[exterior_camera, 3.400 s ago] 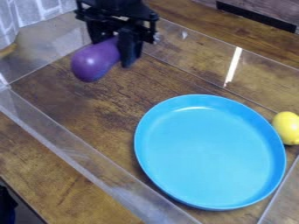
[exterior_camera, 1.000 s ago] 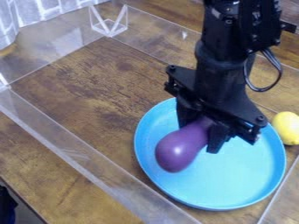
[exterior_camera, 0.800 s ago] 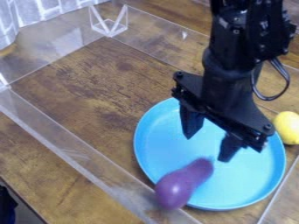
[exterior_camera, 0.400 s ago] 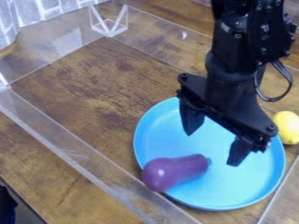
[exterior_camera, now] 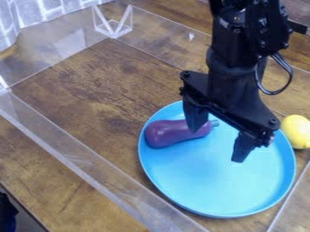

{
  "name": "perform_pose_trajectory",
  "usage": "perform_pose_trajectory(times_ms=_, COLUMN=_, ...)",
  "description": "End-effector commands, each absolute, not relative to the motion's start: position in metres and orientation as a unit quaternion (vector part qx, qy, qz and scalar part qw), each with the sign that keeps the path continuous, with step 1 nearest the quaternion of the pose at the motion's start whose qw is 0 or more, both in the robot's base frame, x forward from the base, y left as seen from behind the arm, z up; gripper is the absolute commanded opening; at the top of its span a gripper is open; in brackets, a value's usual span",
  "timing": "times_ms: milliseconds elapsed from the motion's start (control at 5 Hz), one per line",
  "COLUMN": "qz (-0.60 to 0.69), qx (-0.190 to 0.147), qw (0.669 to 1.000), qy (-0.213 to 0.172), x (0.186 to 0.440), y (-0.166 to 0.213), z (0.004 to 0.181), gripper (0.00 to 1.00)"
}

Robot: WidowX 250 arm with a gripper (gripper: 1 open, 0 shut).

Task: Put the purple eggplant on the blue tray

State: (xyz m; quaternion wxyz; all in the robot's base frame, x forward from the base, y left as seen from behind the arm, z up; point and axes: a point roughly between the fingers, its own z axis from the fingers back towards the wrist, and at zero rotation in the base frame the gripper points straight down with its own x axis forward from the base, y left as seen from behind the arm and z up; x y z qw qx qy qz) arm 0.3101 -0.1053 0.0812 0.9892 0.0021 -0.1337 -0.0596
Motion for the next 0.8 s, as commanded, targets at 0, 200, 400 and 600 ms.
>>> perform_pose_trajectory(times_ms=0, qz=-0.056, qx=-0.003, qw=0.986, qy=-0.16, x=0.32, y=-0.1, z=0.094, gripper=1.0)
perform_pose_trajectory(times_ms=200, qz=-0.057, qx=-0.002, qw=0.985, qy=-0.162, x=0.32, y=-0.097, z=0.095, gripper=1.0)
perform_pose_trajectory(times_ms=400, qz=-0.059, qx=0.001, qw=0.985, qy=-0.16, x=0.32, y=-0.093, z=0.092, gripper=1.0)
perform_pose_trajectory(times_ms=600, qz=-0.061, qx=0.004, qw=0.985, qy=-0.159, x=0.321, y=-0.088, z=0.089, gripper=1.0)
